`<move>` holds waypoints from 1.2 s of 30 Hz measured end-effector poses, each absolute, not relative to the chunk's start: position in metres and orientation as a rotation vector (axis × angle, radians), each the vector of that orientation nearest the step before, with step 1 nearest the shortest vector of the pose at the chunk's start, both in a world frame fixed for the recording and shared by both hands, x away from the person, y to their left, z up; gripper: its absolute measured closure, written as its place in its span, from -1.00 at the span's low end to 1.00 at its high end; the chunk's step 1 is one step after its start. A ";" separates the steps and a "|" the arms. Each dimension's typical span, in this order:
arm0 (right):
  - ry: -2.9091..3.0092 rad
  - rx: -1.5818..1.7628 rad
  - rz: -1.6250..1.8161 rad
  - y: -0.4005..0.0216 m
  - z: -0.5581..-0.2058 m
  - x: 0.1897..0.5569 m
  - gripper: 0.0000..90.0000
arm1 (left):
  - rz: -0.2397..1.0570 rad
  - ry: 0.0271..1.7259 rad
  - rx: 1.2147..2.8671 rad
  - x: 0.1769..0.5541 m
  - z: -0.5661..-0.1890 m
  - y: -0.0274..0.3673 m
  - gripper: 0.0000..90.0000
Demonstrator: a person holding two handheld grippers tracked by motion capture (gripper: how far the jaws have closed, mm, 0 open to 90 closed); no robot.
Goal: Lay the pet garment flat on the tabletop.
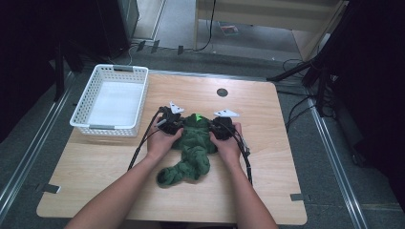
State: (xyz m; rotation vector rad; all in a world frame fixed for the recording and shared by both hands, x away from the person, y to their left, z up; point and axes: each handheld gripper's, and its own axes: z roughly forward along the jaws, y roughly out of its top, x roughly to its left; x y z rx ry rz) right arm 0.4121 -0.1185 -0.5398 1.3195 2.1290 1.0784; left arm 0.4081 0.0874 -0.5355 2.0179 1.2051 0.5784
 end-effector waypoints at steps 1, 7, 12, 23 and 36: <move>2.137 1.336 1.070 -0.121 -0.541 0.413 0.53 | 0.581 1.208 1.990 0.406 -0.535 0.090 0.62; 2.070 1.394 1.232 -0.151 -0.523 0.391 0.35 | 0.489 1.234 1.862 0.389 -0.521 0.112 0.11; 2.113 1.397 1.301 -0.158 -0.513 0.354 0.40 | 0.368 1.279 1.849 0.369 -0.521 0.124 0.09; 2.237 1.461 1.183 -0.136 -0.543 0.346 0.72 | 0.365 1.241 2.014 0.355 -0.541 0.115 0.81; 2.113 1.474 1.133 -0.130 -0.546 0.365 0.79 | 0.500 1.283 1.992 0.381 -0.543 0.121 0.72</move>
